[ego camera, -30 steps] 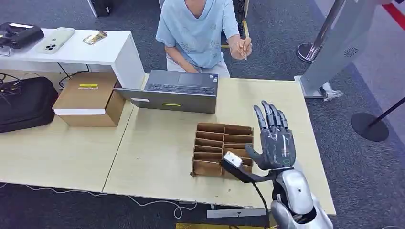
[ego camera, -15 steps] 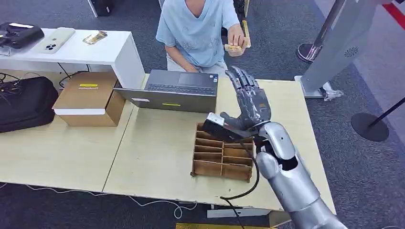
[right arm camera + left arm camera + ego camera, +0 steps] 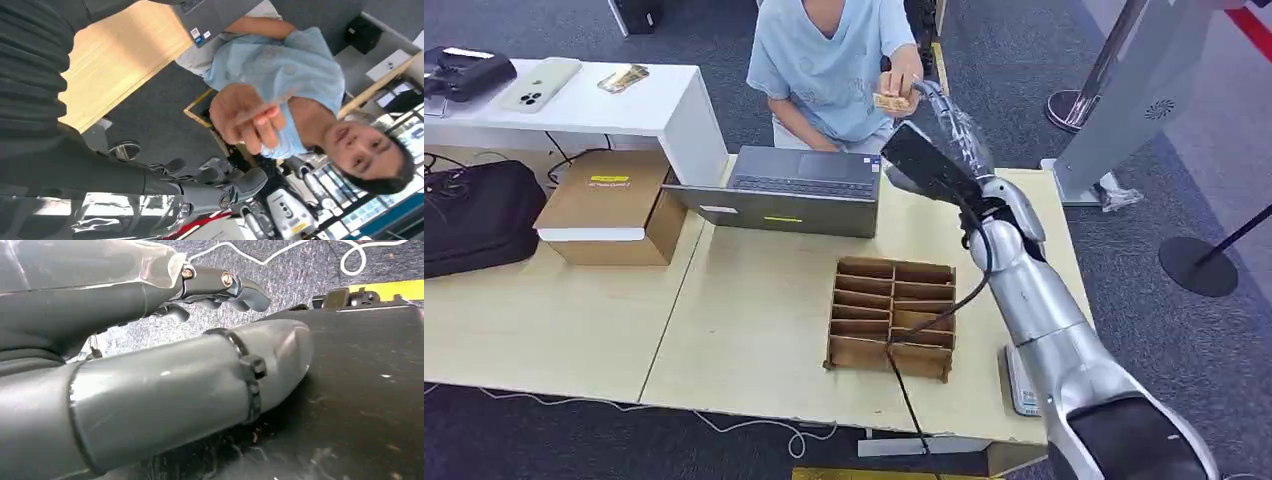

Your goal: Pass the card to the sensor for recognition and then transmit it.

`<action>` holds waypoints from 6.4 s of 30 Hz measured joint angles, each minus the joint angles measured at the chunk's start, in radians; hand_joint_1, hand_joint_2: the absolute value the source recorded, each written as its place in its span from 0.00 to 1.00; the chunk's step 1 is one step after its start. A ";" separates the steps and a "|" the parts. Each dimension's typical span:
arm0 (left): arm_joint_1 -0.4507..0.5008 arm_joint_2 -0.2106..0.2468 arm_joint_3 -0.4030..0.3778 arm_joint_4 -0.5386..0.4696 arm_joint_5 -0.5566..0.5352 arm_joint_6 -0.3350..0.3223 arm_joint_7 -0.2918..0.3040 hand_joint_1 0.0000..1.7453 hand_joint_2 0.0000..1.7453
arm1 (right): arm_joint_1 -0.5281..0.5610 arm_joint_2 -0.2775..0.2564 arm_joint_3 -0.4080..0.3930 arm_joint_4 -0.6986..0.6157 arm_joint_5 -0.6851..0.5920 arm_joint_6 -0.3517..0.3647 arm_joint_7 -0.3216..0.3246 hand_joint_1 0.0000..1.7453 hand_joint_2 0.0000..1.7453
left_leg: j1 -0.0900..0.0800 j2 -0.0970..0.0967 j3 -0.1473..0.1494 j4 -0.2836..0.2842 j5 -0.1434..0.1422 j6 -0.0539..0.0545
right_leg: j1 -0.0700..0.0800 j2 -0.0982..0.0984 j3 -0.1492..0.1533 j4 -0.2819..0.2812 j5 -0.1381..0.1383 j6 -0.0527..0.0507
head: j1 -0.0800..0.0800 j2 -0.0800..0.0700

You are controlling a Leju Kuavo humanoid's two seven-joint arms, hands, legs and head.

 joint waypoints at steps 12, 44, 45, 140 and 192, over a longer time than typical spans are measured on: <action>-0.002 -0.008 -0.001 0.000 -0.002 -0.002 0.011 0.00 0.00 | -0.109 0.016 -0.016 0.178 0.057 -0.084 0.016 0.00 1.00 | 0.000 0.000 0.000 0.000 0.000 0.000 | 0.000 0.000 0.000 0.000 0.000 0.000 | -0.001 0.000; -0.004 -0.007 0.000 0.000 0.004 -0.002 0.012 0.00 0.00 | -0.150 0.057 -0.040 0.298 0.105 -0.146 -0.013 1.00 1.00 | 0.000 0.000 0.000 0.000 0.000 0.000 | 0.000 0.000 0.000 0.000 0.000 0.000 | -0.001 0.000; -0.004 -0.007 0.000 0.000 0.003 -0.002 0.012 0.00 0.00 | -0.149 0.057 -0.042 0.297 0.107 -0.149 -0.015 1.00 1.00 | 0.000 0.000 0.000 0.000 0.000 0.000 | 0.000 0.000 0.000 0.000 0.000 0.000 | -0.001 0.000; 0.011 0.026 0.077 0.000 0.005 0.020 0.012 0.00 0.00 | 0.674 -0.665 -0.106 -0.254 -0.350 0.509 -0.106 1.00 1.00 | -0.001 -0.002 -0.001 0.001 -0.004 0.005 | -0.001 -0.003 0.000 -0.002 -0.002 0.004 | -0.001 0.000; 0.011 0.026 0.102 0.000 -0.002 0.023 0.014 0.00 0.00 | 0.553 -0.614 -0.035 -0.062 -0.253 0.487 -0.135 1.00 1.00 | -0.001 -0.001 0.002 0.001 -0.004 0.005 | -0.001 -0.003 0.004 -0.002 -0.002 0.004 | -0.001 0.000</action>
